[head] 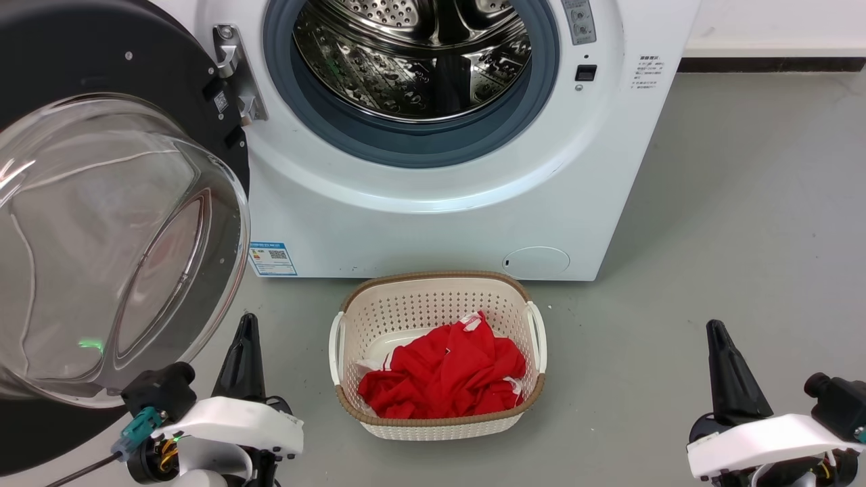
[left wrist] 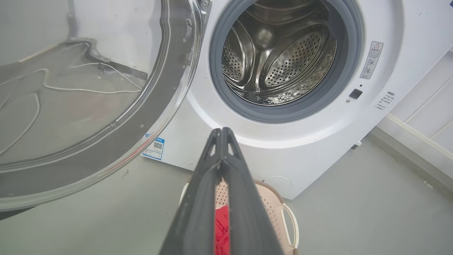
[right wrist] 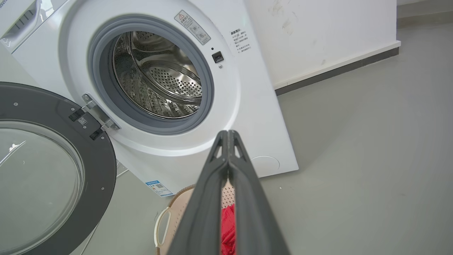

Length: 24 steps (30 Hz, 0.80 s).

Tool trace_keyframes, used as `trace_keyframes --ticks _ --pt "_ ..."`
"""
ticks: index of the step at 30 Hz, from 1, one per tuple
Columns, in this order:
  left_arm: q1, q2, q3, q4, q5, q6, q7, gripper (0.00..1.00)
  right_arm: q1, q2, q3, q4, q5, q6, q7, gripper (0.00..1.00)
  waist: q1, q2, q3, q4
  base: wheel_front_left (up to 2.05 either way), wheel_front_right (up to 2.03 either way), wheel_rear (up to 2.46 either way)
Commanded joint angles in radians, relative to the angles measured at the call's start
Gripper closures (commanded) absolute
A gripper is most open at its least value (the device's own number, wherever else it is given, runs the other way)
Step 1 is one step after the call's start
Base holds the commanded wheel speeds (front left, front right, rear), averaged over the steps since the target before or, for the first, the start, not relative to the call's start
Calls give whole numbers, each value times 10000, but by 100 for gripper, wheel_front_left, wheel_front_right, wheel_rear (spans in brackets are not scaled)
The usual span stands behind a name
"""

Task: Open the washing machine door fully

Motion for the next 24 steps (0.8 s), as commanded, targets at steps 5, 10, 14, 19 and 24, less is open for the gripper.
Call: trace_keyframes --ticks 5,10,14,19,24 --pt "-158 12 121 -144 -1140 -124 241 100 -396 -124 -3 1 1155 -1 164 100 0 0 -28 -9 0 0 0" --pt "-158 12 180 -123 -1970 -184 437 100 -471 -153 -16 95 1981 -1 307 100 0 0 -53 -16 0 0 0" --pt "-161 12 229 -104 -2600 -235 586 100 -526 -171 -29 171 2607 -1 420 100 0 0 -73 -23 0 0 0" --pt "-165 12 291 -81 -3358 -289 770 100 -572 -192 -51 264 3355 -1 560 100 0 0 -99 -30 0 0 0" --pt "-169 12 352 -58 -4074 -348 945 100 -635 -205 -75 347 4062 -2 699 100 0 0 -125 -38 0 0 0"
